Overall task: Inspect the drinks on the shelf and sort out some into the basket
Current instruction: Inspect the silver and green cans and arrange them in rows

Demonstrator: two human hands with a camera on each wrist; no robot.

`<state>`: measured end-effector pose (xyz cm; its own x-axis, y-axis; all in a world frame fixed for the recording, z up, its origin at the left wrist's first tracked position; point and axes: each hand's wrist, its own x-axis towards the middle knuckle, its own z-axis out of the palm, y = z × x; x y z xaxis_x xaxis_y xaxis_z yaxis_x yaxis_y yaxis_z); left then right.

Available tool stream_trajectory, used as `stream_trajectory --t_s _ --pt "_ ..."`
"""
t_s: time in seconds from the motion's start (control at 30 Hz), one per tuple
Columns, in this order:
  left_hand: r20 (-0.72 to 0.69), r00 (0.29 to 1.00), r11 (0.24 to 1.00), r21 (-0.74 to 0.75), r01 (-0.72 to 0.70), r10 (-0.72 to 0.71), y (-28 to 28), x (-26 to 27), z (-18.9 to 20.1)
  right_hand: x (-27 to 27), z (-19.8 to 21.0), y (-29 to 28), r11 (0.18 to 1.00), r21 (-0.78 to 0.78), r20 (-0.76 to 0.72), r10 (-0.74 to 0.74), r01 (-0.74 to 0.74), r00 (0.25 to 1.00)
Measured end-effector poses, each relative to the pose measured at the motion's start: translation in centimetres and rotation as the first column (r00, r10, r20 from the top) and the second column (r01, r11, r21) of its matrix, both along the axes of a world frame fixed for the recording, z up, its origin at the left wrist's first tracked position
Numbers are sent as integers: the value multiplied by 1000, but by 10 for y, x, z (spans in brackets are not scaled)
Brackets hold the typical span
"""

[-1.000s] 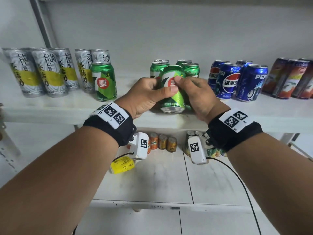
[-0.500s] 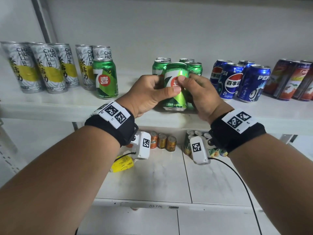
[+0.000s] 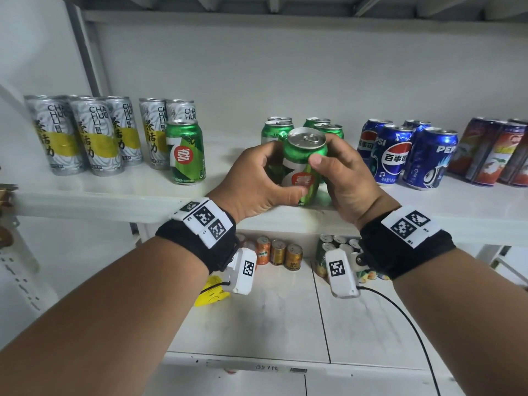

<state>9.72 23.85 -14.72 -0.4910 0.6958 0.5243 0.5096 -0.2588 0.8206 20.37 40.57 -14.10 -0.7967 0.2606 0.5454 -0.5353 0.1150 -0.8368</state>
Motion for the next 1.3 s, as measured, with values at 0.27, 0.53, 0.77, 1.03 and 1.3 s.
stream_trajectory --t_s 0.27,0.53,0.77,1.03,1.3 --pt "-171 981 995 30 -91 95 2 5 2 -1 -6 1 985 170 -91 -22 38 996" --pt "-118 989 991 -85 -102 92 5 -2 4 0 -3 -4 989 88 -73 -109 115 991" --pt "55 998 997 -72 -2 6 3 -1 2 -1 0 -4 993 12 -20 -115 116 993" --pt "55 998 995 -92 -26 31 4 2 4 -5 2 -1 992 -60 95 -104 110 990" --pt "16 999 996 -90 -27 28 3 0 4 -6 1 -2 978 -107 60 -176 182 983"
